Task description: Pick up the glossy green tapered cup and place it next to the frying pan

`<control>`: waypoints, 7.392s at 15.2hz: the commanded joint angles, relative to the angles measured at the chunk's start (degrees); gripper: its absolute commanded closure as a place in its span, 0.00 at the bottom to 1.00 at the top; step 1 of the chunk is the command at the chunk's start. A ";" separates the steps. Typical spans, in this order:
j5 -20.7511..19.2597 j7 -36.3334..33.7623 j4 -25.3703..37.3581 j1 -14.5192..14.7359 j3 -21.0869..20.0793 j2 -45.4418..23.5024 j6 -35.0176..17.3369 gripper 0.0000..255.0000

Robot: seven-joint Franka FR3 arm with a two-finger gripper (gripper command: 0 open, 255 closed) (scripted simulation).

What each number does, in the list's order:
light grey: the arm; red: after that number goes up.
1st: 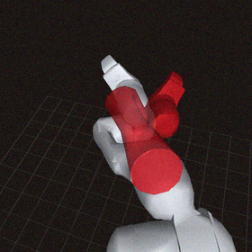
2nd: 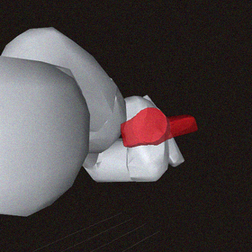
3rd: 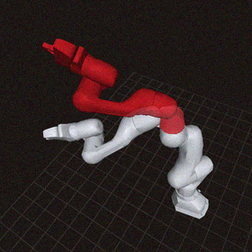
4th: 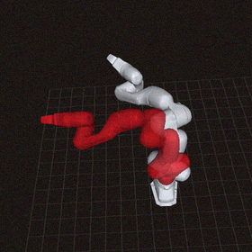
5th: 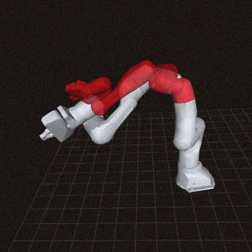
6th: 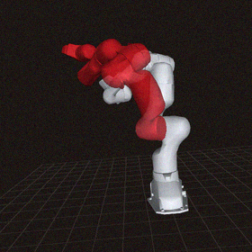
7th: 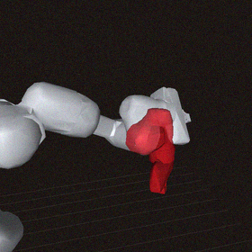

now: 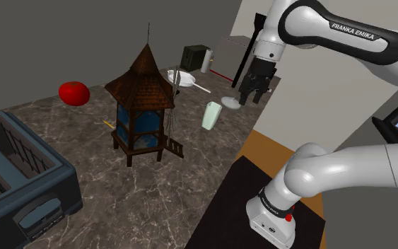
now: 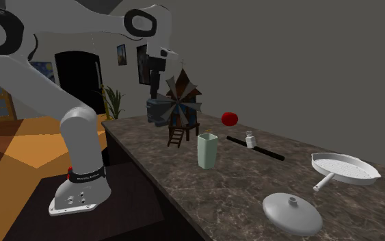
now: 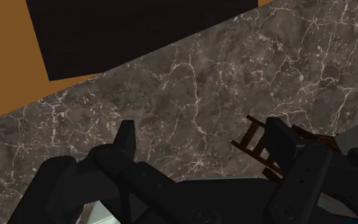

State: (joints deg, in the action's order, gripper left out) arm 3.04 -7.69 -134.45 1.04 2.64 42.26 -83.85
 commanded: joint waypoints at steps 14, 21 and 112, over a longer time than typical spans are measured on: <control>-4.80 3.55 -5.72 -4.43 6.04 -14.25 -28.42 0.00; -4.76 5.82 -3.34 -5.99 9.68 -25.93 -42.39 0.00; 7.93 13.78 72.27 -13.01 11.59 -77.66 -18.61 1.00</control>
State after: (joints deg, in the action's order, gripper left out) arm 10.44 6.05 -66.36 -11.27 14.42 -32.41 -103.64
